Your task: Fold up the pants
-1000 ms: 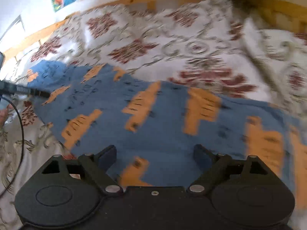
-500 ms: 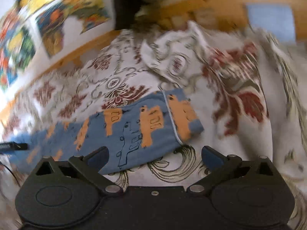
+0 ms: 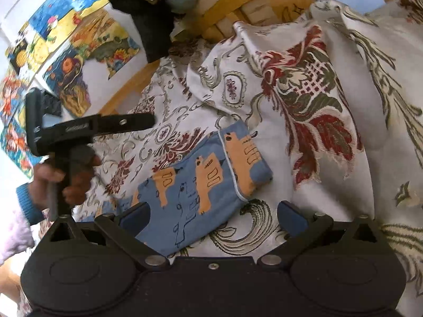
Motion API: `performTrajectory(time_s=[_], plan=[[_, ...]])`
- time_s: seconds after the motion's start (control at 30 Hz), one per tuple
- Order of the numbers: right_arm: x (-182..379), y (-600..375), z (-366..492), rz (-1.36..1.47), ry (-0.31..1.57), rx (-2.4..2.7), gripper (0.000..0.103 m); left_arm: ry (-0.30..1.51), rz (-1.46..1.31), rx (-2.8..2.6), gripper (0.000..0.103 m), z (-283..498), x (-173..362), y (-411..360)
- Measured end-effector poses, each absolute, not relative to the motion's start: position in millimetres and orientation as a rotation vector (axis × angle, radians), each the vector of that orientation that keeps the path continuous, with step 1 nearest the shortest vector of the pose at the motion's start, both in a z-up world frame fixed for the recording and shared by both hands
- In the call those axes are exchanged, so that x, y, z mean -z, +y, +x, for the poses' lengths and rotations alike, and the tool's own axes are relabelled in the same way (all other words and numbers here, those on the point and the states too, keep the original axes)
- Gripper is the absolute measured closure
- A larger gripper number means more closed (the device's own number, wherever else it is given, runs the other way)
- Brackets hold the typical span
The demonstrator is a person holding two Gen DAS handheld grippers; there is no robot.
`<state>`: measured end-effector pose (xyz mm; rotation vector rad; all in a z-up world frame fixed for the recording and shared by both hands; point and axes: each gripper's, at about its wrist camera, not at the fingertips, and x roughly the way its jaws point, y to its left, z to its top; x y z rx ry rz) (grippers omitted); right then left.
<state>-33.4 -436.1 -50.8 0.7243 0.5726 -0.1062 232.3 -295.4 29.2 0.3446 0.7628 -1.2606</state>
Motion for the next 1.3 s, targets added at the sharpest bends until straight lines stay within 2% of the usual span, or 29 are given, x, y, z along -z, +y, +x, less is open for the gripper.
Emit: performTrajectory(time_s=[0.1,0.17,0.23,0.33,0.43,0.53,0.57,0.6,0.63,0.77,0.8,0.87,1.07,1.3], plan=[[52,-431,-31,0.716,0.561,0.107,0.001,0.862,0.371,1.362,0.012,233,-7,-321],[54,-430,-30,0.721,0.548,0.103,0.001,0.91,0.407,1.388,0.027,233,10,-333],[54,-430,-30,0.72,0.545,0.115,0.009,0.964,0.433,1.386,0.032,234,25,-343],[54,-431,-26,0.699,0.569,0.135,0.02,1.01,0.431,1.407,0.03,239,32,-347],[51,-427,-22,0.612,0.607,0.155,0.031,1.174,0.374,1.466,0.002,252,39,-359],[52,-426,-23,0.579,0.615,0.163,0.038,1.266,0.321,1.441,0.001,259,46,-371],[53,-427,-23,0.582,0.614,0.165,0.039,1.273,0.322,1.435,0.004,259,46,-373],[53,-429,-24,0.59,0.613,0.168,0.042,1.271,0.332,1.427,0.007,260,45,-375],[53,-430,-24,0.599,0.612,0.169,0.043,1.262,0.353,1.415,0.015,258,45,-377],[53,-425,-26,0.555,0.608,0.166,0.043,1.244,0.363,1.37,0.064,253,43,-376],[53,-421,-25,0.524,0.609,0.166,0.043,1.247,0.347,1.367,0.067,251,42,-374],[54,-415,-25,0.476,0.608,0.162,0.043,1.162,0.385,1.374,0.08,239,34,-367],[53,-409,-29,0.373,0.585,0.147,0.038,0.733,0.501,1.478,0.089,193,0,-322],[43,-418,-31,0.142,0.563,0.036,0.014,0.33,0.753,1.505,0.091,126,-21,-288]])
